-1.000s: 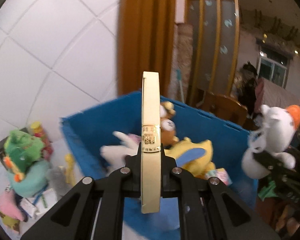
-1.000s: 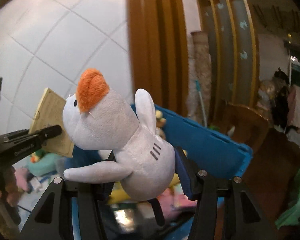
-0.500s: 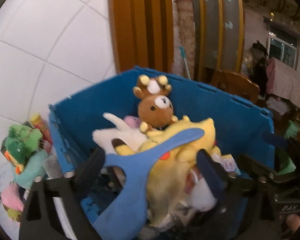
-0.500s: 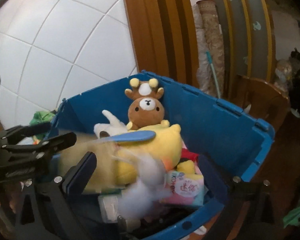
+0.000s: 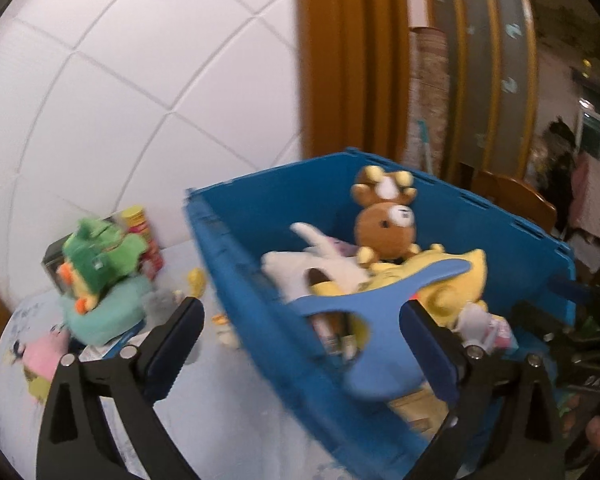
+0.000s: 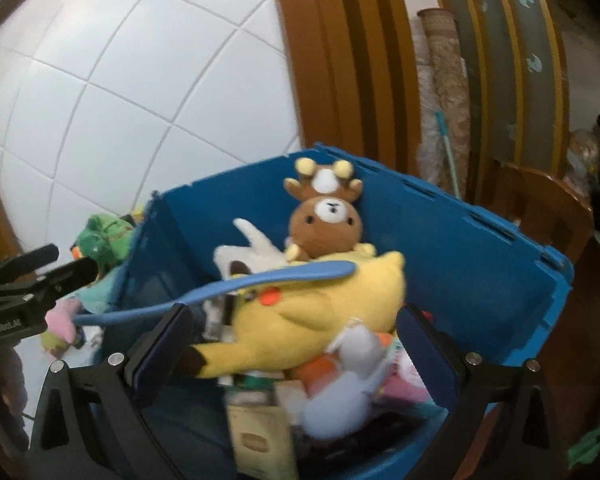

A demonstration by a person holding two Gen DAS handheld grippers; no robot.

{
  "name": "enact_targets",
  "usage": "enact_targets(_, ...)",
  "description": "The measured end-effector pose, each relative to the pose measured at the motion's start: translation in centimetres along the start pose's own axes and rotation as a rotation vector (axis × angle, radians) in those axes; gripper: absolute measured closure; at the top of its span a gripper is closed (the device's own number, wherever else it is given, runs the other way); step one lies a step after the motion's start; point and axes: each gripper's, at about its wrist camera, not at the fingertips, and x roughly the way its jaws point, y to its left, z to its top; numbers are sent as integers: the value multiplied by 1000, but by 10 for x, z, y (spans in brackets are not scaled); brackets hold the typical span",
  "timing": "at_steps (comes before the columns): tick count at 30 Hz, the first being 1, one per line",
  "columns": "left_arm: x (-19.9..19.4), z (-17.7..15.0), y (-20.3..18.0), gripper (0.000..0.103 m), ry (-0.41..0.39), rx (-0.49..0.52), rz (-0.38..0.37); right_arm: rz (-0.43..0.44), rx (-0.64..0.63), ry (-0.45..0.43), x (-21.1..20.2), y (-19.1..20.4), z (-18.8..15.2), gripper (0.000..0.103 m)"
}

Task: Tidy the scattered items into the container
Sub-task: 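Withdraw both tools from the crate back over the table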

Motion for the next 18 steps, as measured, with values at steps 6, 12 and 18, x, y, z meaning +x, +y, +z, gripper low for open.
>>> enact_targets(6,-10,-19,59,3,12,-73,58,39,-51,-36,-7,47,5,0)
enact_targets(12,-18,-45,130,3,40,-137,117,77,-94,-69,-17,102,6,0)
enact_targets(18,-32,-86,218,3,88,-209,185,141,-117,-175,-30,178,2,0)
